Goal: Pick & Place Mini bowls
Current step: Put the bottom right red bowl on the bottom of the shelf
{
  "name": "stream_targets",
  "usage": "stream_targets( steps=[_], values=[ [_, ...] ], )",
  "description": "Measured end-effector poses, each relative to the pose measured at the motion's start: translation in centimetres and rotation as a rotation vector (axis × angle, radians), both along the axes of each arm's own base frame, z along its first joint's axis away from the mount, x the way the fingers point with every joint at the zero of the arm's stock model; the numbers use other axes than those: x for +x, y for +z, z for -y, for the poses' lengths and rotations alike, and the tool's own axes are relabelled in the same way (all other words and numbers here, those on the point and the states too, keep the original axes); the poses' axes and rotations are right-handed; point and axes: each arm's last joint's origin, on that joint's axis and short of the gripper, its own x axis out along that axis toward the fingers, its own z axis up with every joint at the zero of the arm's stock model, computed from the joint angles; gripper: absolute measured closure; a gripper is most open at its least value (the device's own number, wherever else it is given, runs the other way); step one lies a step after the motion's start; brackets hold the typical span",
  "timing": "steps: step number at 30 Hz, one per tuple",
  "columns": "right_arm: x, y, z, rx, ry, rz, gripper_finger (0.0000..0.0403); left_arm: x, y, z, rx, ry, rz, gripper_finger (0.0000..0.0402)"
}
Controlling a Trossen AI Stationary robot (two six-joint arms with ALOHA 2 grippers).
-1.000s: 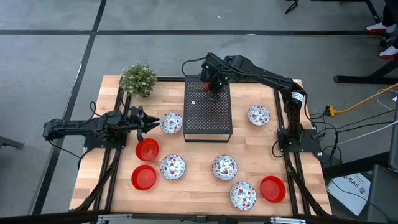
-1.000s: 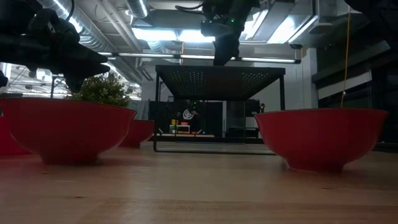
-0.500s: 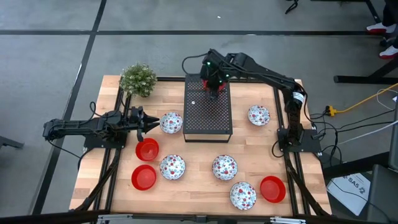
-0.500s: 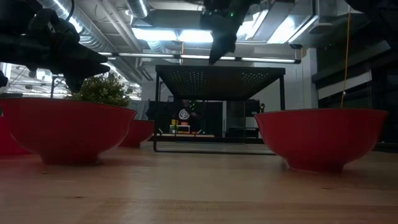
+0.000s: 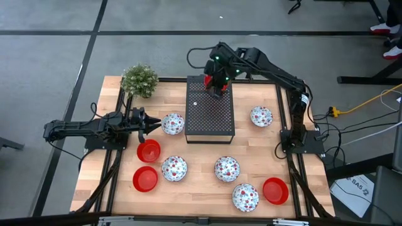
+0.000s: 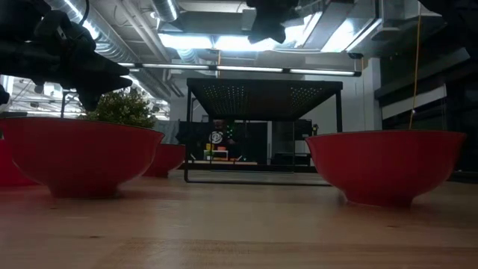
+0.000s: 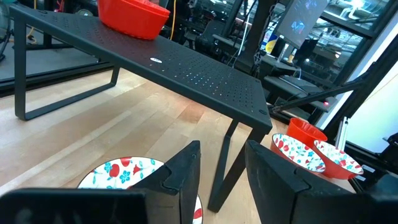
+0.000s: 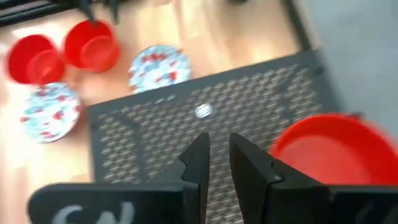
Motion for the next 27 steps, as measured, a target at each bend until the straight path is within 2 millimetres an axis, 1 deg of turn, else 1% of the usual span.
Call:
stream_targets(
  steps=[5,10,16,21,24,27],
  values=[
    [0.3,-0.4,-2.0,0.125,0.041,-0.035,0.0343,0.0,0.0,0.0,0.0,0.0,0.001,0.0281],
    [0.9,-0.6,-5.3,0.182,0.078,-0.073,0.0355,0.0,0.0,0.0,0.0,0.0,0.0,0.0278],
    [1.7,-0.6,-10.5,0.252,0.135,-0.1,0.0376,0.0,0.0,0.0,0.0,0.0,0.0,0.0282],
    [1.9,-0.3,-15.1,0.427,0.287,-0.096,0.0396,0.0,0.0,0.0,0.0,0.0,0.0,0.0283],
    [2.0,-0.1,-17.5,0.467,0.369,-0.078,0.0399,0.0,0.0,0.0,0.0,0.0,0.0,0.0283],
    [1.9,0.2,-19.7,0.521,0.351,-0.083,0.0389,0.0,0.0,0.0,0.0,0.0,0.0,0.0283]
  ],
)
